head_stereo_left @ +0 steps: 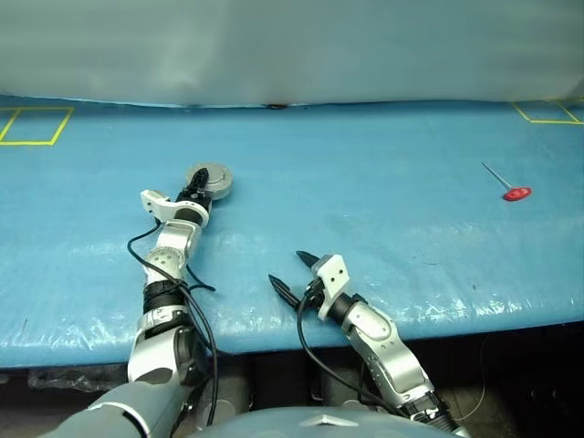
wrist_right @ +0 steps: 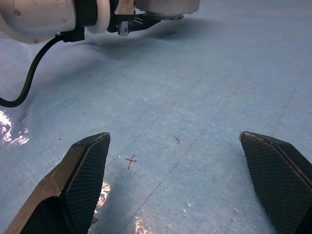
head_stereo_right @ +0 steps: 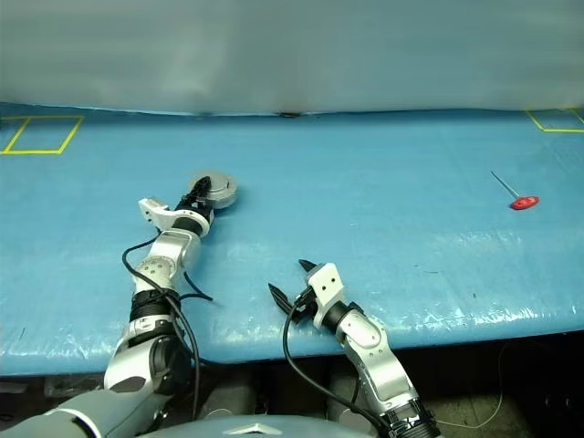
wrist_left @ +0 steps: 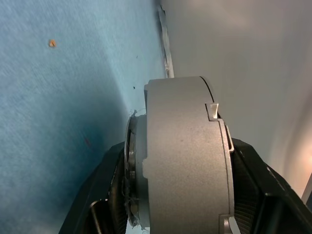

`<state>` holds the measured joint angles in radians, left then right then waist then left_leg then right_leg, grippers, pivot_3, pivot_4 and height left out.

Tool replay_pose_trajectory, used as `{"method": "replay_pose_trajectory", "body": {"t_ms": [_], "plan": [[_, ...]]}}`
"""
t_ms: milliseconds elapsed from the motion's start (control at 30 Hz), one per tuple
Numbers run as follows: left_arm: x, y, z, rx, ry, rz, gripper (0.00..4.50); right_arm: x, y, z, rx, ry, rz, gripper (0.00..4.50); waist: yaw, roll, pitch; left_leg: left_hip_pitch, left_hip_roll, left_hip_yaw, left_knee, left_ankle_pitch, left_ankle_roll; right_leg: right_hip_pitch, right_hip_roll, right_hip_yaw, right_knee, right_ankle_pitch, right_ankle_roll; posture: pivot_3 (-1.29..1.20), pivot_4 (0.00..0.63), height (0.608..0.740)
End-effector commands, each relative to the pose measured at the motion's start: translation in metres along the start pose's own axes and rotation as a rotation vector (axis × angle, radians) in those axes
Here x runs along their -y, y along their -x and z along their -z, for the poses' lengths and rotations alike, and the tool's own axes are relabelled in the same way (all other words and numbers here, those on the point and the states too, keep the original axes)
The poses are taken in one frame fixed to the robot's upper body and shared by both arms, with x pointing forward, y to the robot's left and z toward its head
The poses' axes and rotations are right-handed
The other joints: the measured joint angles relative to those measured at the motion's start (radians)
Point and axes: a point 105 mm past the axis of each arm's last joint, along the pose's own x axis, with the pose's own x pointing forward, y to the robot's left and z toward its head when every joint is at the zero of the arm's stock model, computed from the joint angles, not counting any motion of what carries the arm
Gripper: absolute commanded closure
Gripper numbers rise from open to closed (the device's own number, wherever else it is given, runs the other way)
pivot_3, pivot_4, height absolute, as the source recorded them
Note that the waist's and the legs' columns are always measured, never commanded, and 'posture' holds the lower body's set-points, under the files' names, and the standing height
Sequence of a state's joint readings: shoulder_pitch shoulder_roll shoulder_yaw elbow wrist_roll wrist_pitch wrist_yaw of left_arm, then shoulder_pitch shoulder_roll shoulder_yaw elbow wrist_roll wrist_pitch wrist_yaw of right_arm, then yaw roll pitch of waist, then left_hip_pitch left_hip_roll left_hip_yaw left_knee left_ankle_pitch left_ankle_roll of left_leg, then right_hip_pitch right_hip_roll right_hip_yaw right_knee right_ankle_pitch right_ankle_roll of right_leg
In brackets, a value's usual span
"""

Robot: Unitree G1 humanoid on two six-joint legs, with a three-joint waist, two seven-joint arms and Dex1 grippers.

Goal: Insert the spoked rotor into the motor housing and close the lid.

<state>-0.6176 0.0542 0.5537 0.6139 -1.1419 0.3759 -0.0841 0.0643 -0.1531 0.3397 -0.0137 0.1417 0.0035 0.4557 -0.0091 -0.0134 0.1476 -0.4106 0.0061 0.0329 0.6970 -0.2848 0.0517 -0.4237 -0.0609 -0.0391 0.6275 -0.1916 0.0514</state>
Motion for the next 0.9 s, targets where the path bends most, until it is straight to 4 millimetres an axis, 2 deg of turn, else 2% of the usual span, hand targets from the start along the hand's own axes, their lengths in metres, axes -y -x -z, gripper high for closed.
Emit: {"method": "replay_pose_trajectory", "body": {"t_ms": [33,100,133,200,367,433,567,700,800,900], "plan": [[0.020,-0.009,-0.014,0.054,-0.020,0.050,0.85,0.000,0.002,-0.006,0.026,0.020,-0.002,0.00,0.000,0.000,0.000,0.000,0.000,0.000,0.000,0.000,0.000,0.000,0.000,0.000,0.000,0.000,0.000,0.00,0.150,0.740],[0.017,-0.009,-0.016,0.066,-0.023,0.028,0.15,0.000,0.002,-0.006,0.023,0.021,0.002,0.00,0.000,0.000,0.000,0.001,0.000,0.000,0.000,0.000,0.000,0.000,0.000,0.000,0.000,0.000,0.000,0.00,0.150,0.740],[0.015,-0.009,-0.017,0.068,-0.028,0.016,0.03,0.001,0.003,-0.005,0.020,0.021,0.004,0.00,0.000,0.000,0.000,0.001,0.000,0.000,0.000,0.000,0.000,0.001,0.000,0.000,0.001,0.000,0.000,0.00,0.150,0.740],[0.011,-0.007,-0.018,0.075,-0.033,-0.003,0.03,0.001,0.003,-0.004,0.015,0.023,0.006,0.00,-0.001,0.000,0.000,0.003,0.001,0.000,0.000,0.000,0.000,0.002,0.000,0.000,0.000,0.000,0.000,0.00,0.150,0.740],[-0.004,0.014,-0.016,0.045,-0.063,-0.056,0.03,0.002,0.003,-0.003,0.006,0.024,0.011,0.00,-0.004,0.000,0.000,0.011,0.001,0.001,-0.002,0.000,0.000,0.010,-0.001,0.001,-0.001,0.000,0.000,0.00,0.150,0.740],[-0.013,0.028,-0.015,0.020,-0.080,-0.086,0.03,0.001,0.002,-0.003,0.005,0.022,0.011,0.00,-0.005,0.000,0.000,0.013,0.002,0.001,-0.002,0.000,0.000,0.012,-0.001,0.001,0.000,-0.001,-0.001,0.00,0.150,0.740],[-0.035,0.071,-0.020,-0.021,-0.121,-0.156,0.03,0.002,0.001,-0.004,0.000,0.017,0.008,0.00,-0.011,0.002,-0.002,0.017,0.003,0.002,-0.003,0.000,-0.001,0.013,-0.001,0.003,0.001,-0.004,-0.006,0.00,0.150,0.740],[-0.045,0.105,-0.027,-0.040,-0.179,-0.198,0.03,0.003,0.001,-0.003,-0.010,0.002,0.003,0.00,-0.008,0.005,-0.005,0.019,0.004,0.002,-0.003,0.000,-0.001,0.014,-0.002,0.003,0.003,-0.004,-0.009,0.00,0.150,0.740],[-0.044,0.125,-0.029,-0.075,-0.327,-0.197,0.03,0.004,0.002,-0.003,-0.013,0.000,0.004,0.00,-0.010,0.005,-0.005,0.020,0.005,0.002,-0.004,-0.002,0.001,0.013,-0.002,0.003,0.003,-0.003,-0.012,0.00,0.150,0.740],[-0.034,0.146,-0.027,-0.114,-0.671,-0.134,0.03,0.009,0.002,-0.007,0.004,-0.008,0.016,0.00,-0.009,0.005,-0.005,0.026,0.005,0.003,-0.006,-0.001,0.001,0.013,-0.001,0.002,0.003,-0.004,-0.013,0.00,0.150,0.740]]}}
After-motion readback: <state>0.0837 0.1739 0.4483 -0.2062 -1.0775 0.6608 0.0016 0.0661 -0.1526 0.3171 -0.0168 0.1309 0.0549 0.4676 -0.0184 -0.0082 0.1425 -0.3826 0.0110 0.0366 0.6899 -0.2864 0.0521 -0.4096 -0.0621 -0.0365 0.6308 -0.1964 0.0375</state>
